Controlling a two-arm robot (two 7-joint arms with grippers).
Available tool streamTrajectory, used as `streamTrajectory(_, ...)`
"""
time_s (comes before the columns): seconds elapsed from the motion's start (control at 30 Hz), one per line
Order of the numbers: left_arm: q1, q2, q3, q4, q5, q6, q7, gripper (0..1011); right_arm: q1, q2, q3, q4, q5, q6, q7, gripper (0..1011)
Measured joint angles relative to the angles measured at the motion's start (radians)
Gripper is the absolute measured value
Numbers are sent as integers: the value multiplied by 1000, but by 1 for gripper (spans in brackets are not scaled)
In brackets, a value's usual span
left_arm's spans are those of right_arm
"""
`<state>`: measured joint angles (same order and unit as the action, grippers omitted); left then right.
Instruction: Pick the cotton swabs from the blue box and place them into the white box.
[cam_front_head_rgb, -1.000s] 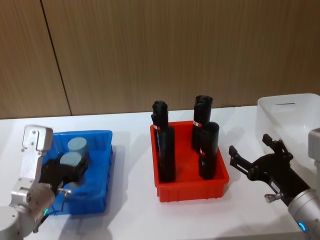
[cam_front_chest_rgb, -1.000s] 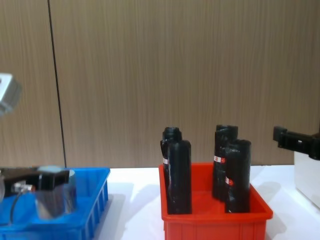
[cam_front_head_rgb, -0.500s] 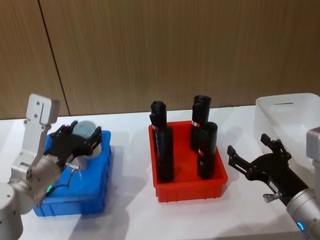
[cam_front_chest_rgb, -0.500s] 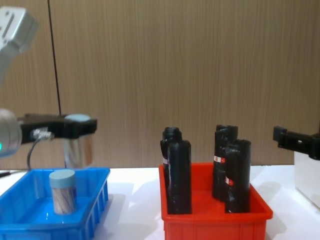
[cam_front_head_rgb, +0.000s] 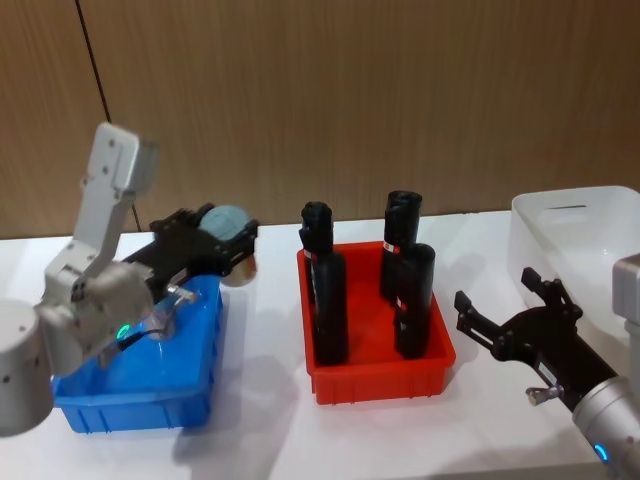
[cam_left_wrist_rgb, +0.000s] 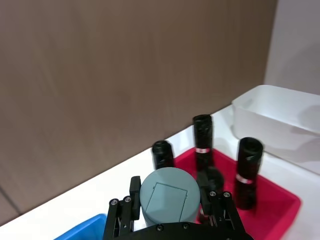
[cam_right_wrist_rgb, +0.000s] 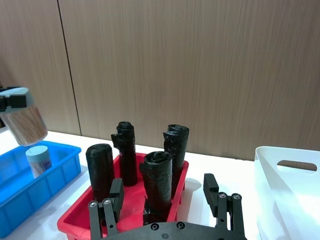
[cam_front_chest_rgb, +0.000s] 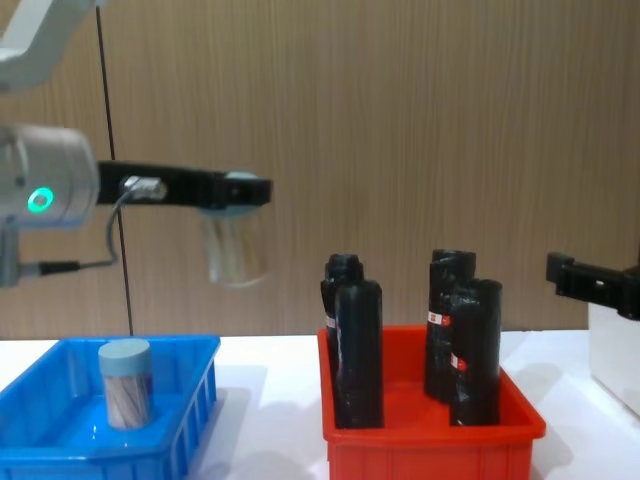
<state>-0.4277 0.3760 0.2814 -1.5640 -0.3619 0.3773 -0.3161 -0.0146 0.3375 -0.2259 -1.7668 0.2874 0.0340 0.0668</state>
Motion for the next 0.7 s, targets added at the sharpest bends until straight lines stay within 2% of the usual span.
streamTrajectory(0.27, -87, -40, 19, 20, 12, 118, -116, 670, 0, 0, 0, 0, 0, 0, 0, 1002)
streamTrajectory(0.5, -163, -81, 42, 75, 31, 169, -210, 670, 0, 0, 0, 0, 0, 0, 0, 1002)
streamTrajectory(0.7, -212, -111, 57, 122, 42, 183, -261, 670, 0, 0, 0, 0, 0, 0, 0, 1002)
